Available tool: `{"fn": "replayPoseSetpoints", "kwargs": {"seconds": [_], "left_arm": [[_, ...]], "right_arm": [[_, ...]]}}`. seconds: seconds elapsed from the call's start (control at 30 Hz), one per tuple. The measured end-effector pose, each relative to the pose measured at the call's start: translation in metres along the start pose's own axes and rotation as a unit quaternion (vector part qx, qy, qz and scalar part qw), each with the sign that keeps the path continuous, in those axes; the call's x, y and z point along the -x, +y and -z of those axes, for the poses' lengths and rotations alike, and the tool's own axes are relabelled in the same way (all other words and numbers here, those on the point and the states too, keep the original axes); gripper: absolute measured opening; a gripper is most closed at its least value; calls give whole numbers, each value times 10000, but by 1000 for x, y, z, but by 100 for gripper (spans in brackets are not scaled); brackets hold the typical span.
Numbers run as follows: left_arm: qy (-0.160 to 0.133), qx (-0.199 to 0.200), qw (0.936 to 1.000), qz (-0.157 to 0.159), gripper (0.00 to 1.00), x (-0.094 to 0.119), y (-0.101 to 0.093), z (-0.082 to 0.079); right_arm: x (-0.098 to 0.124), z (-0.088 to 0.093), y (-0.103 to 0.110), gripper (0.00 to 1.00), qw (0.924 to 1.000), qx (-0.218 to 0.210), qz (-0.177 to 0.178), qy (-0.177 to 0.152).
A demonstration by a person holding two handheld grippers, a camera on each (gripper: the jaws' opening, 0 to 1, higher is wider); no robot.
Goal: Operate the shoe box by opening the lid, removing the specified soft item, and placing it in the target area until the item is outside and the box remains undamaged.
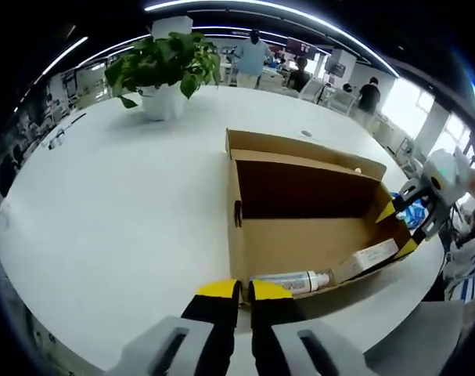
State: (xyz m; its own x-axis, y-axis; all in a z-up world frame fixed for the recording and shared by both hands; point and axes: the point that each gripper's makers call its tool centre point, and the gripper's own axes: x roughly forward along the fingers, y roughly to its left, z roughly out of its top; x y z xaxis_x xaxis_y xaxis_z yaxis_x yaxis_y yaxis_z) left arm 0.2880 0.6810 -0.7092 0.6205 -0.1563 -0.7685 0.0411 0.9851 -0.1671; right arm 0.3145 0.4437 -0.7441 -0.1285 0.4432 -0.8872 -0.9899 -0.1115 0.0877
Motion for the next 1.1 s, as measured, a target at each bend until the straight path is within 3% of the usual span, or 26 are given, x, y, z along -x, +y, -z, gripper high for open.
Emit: {"fn": "replayPoseSetpoints", "kwargs": {"seconds": [0.1, 0.23, 0.6, 0.7, 1.1], "left_arm": [[-8, 25, 10000, 2, 4, -1, 2, 0], [-9, 36, 10000, 0, 4, -3, 5, -1], [1, 14, 10000, -20, 4, -4, 5, 0], [-3, 17, 10000, -25, 4, -5, 7, 0], [19, -32, 10000, -44, 4, -5, 8, 0]], "right_arm": [[-5, 1, 3, 34, 10000, 19, -32, 48], [-10, 2, 8, 19, 9999, 75, -88, 113], [-9, -4, 12, 17, 10000, 8, 19, 42], [-5, -11, 11, 16, 9997, -201, 78, -84], [9, -22, 12, 16, 9993, -100, 263, -242]]}}
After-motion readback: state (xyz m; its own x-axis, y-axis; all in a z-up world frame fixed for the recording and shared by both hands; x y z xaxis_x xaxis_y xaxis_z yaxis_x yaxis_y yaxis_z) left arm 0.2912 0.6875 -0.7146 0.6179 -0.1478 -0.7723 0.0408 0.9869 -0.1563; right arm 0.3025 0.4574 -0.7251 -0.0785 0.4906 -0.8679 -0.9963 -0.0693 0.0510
